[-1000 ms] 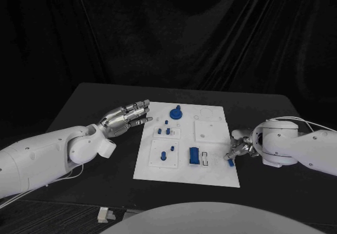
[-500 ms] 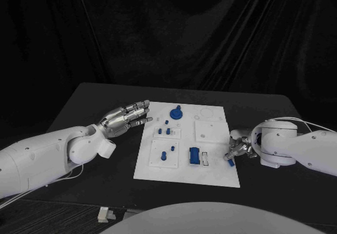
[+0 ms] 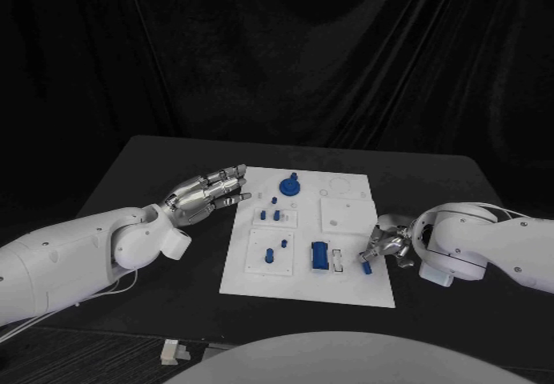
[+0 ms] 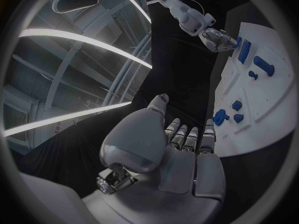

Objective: Assemble the parts on the task board

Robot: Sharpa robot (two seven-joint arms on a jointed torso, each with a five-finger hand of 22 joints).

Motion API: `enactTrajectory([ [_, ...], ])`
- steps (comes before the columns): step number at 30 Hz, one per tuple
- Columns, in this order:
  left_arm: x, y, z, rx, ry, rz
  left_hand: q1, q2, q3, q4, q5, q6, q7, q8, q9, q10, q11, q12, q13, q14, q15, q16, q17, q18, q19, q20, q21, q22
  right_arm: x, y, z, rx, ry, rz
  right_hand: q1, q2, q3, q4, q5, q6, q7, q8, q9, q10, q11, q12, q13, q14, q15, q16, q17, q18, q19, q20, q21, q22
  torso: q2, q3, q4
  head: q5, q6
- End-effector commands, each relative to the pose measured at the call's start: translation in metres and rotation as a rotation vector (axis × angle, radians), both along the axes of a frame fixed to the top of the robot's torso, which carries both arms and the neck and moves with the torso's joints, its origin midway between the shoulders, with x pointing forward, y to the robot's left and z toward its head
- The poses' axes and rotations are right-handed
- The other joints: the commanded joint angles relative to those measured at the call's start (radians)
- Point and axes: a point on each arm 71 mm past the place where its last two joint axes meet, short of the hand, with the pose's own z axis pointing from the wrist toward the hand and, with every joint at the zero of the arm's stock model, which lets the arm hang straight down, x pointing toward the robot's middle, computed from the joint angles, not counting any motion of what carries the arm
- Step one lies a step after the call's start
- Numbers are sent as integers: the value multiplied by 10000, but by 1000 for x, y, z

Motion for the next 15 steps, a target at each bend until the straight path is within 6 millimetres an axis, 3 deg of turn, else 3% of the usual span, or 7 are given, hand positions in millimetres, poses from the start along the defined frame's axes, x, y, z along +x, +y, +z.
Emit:
enactTrajectory([
  [1,0,-2,1,-190,3,-56,-56,44,18,40,57,2,70,55,8,-10,73,57,11,-3,30,39,-6,113,27,29,33,-9,-3,3,1,1329,469,-1353,-113,11,1174,-1101,91,87,-15,55,65,1066,-46,35,2629,741,22,45,977,63,60,-11,69,1106,-5,5,7,-17,-1],
  [15,0,-3,0,-185,9,-63,-56,44,18,40,57,2,70,55,8,-10,73,57,11,-3,30,39,-6,113,27,29,33,-9,0,18,-3,2413,1247,-2118,-446,3,1175,-1016,45,34,-21,105,70,1066,-45,35,2629,740,24,50,970,70,53,-8,39,1092,-10,-10,22,-12,-1],
])
